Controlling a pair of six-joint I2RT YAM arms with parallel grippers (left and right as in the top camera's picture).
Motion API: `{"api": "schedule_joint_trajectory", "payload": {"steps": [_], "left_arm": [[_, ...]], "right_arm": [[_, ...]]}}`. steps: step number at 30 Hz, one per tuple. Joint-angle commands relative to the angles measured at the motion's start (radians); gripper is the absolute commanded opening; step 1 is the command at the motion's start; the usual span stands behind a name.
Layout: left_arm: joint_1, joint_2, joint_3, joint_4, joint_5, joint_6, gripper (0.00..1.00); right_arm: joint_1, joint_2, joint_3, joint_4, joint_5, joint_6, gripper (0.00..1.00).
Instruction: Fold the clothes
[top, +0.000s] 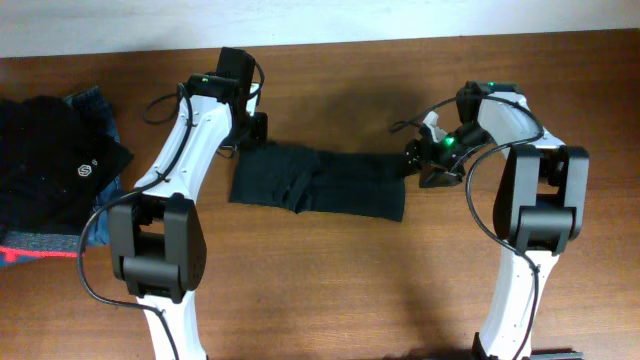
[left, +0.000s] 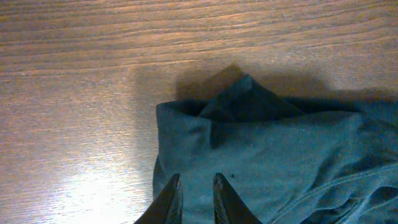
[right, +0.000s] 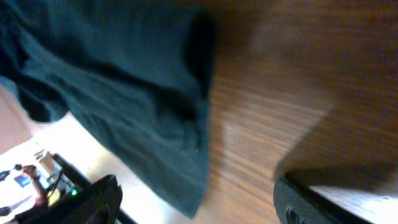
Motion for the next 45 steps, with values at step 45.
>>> {"api": "schedule_joint_trajectory", "payload": {"steps": [45], "left_arm": [[-0.006, 0.014, 0.013, -0.035, 0.008, -0.002, 0.18]], "right_arm": [[0.126, -0.004, -0.067, 0.192, 0.134, 0.497, 0.47]]}}
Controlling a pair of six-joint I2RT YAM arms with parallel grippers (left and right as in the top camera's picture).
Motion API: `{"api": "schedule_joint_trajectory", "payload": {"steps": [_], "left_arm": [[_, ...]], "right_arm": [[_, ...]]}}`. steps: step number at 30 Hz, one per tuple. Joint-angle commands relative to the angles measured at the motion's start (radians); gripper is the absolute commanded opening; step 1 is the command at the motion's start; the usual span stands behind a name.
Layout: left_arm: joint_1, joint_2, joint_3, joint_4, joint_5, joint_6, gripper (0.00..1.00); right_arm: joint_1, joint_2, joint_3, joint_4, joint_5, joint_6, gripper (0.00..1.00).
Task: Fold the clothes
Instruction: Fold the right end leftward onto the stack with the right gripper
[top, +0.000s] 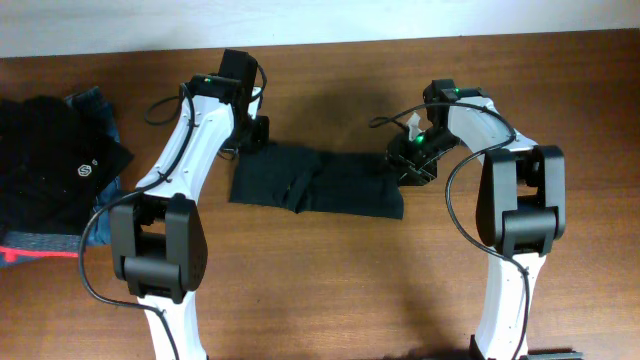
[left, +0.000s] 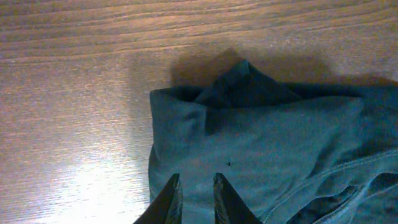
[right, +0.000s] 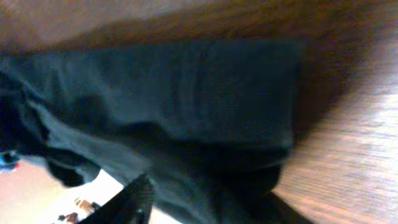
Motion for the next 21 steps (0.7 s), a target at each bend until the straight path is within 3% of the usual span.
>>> {"api": "schedule_joint_trajectory", "payload": {"steps": [1, 4, 8, 17, 21], "left_arm": [[-0.002, 0.014, 0.013, -0.002, 0.008, -0.002, 0.17], [-0.002, 0.014, 0.013, -0.002, 0.008, -0.002, 0.17], [-0.002, 0.014, 0.013, -0.002, 0.008, -0.002, 0.18], [-0.002, 0.014, 0.013, -0.01, 0.008, -0.002, 0.17], [-0.002, 0.014, 0.013, -0.011, 0.008, -0.002, 0.18]], "right_arm": [[0.005, 0.016, -0.023, 0.023, 0.1, 0.043, 0.44], [0.005, 0.016, -0.023, 0.037, 0.1, 0.047, 0.3], [0.005, 0.016, -0.023, 0.056, 0.109, 0.046, 0.04], [-0.087, -0.014, -0.014, 0.043, 0.199, 0.032, 0.04], [-0.193, -0.063, -0.011, 0.023, 0.212, -0.056, 0.04]]}}
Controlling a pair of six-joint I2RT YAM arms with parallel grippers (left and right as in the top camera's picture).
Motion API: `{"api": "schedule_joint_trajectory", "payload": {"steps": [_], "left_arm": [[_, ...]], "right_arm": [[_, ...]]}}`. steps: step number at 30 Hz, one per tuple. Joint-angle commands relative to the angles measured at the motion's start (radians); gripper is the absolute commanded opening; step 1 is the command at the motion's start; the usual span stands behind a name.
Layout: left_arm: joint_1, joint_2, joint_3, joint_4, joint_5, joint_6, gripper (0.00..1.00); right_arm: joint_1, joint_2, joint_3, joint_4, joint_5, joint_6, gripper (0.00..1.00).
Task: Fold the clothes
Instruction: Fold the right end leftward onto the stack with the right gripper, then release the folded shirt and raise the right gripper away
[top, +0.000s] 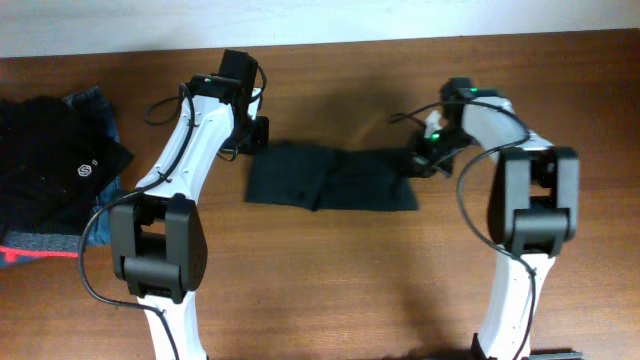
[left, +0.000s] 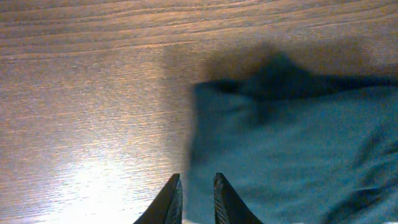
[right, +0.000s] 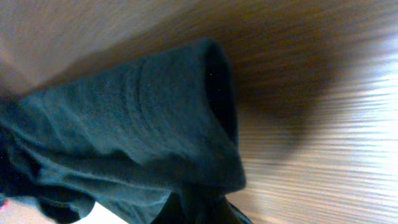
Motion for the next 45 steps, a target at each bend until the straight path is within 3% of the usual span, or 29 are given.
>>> {"api": "schedule_joint_trajectory", "payload": {"steps": [1, 8, 16, 21, 32, 38, 45], "left_arm": [[-0.002, 0.014, 0.013, -0.003, 0.008, -0.002, 0.18], [-0.003, 0.014, 0.013, -0.004, 0.008, -0.002, 0.18], [-0.003, 0.014, 0.013, -0.005, 0.008, -0.002, 0.18], [-0.003, 0.014, 0.013, -0.004, 0.008, -0.002, 0.17], [-0.003, 0.014, 0.013, -0.013, 0.008, -0.002, 0.18], [-0.003, 0.014, 0.013, -0.024, 0.008, -0.002, 0.17], [-0.003, 0.014, 0.013, -0.027, 0.008, -0.002, 0.18]], "right_arm": [[-0.122, -0.063, 0.003, -0.017, 0.117, -0.088, 0.04], [-0.211, -0.163, 0.089, -0.148, 0.117, -0.216, 0.04], [-0.051, -0.219, 0.245, -0.322, 0.12, -0.245, 0.04], [0.125, -0.219, 0.257, -0.296, 0.129, -0.209, 0.04], [0.418, -0.19, 0.257, -0.049, 0.196, -0.066, 0.04], [0.476, -0.137, 0.257, 0.025, 0.24, -0.053, 0.4], [0.458, -0.122, 0.257, -0.002, 0.251, -0.111, 0.42]]}}
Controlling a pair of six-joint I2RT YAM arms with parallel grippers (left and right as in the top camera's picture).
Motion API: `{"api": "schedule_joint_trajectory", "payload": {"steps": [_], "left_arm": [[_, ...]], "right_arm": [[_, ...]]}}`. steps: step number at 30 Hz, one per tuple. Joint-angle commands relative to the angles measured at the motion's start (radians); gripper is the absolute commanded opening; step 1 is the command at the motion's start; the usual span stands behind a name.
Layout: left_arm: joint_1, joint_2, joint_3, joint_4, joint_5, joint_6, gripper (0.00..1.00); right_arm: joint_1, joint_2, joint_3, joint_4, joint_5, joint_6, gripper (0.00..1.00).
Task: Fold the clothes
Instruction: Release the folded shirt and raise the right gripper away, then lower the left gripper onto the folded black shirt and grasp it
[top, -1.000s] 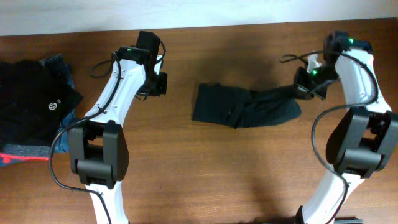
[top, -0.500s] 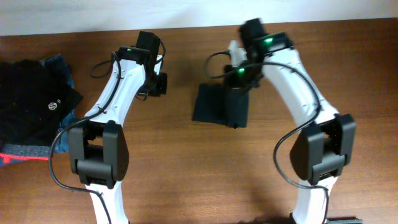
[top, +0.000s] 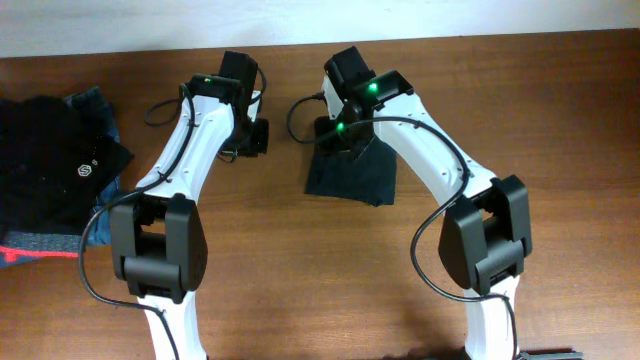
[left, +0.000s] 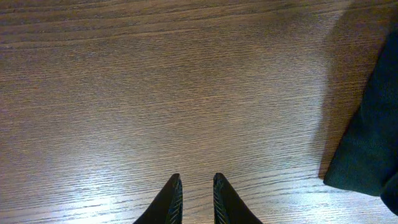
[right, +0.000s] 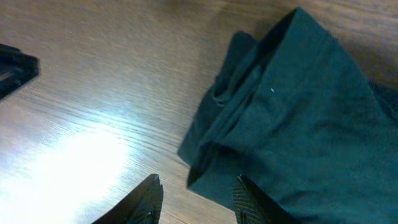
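Observation:
A dark teal garment (top: 350, 180) lies folded over into a short block at the table's middle. My right gripper (top: 330, 137) has reached across to the block's left end. In the right wrist view the right gripper (right: 198, 198) is open, its fingers straddling the lower left edge of the garment (right: 311, 112) without gripping it. My left gripper (top: 258, 137) hangs to the left of the cloth. In the left wrist view the left gripper (left: 194, 199) is over bare wood, a narrow gap between its fingers, nothing held. Only an edge of the garment (left: 367, 143) shows at the right there.
A pile of dark clothes (top: 50, 180) with a blue denim piece (top: 95, 105) lies at the table's left edge. The wooden table (top: 560, 260) ends at a pale wall along the back. The two grippers are close to each other near the garment's left end.
The garment was stretched long with my right gripper shut on its right end. Now it lies doubled over and shorter, and the right gripper is open at its left end. The left arm stayed put.
The garment first lay long between both grippers, the right one beside its right end. Then the right gripper was on that end, then shut on it with the cloth shifted right. Now that end lies over the left half and is released.

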Motion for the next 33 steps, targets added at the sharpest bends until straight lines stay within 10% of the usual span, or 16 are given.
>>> {"api": "schedule_joint_trajectory", "payload": {"steps": [1, 18, 33], "left_arm": [[-0.003, 0.014, 0.013, -0.001, 0.008, -0.002, 0.18], [-0.083, 0.013, 0.135, 0.091, 0.517, 0.313, 0.16], [-0.248, 0.134, 0.134, 0.292, 0.602, 0.326, 0.1]], "right_arm": [[-0.026, 0.002, 0.013, -0.026, 0.027, -0.036, 0.43], [-0.351, 0.002, 0.013, -0.208, 0.08, -0.121, 0.26], [-0.471, 0.002, 0.013, -0.36, 0.017, -0.301, 0.12]]}}
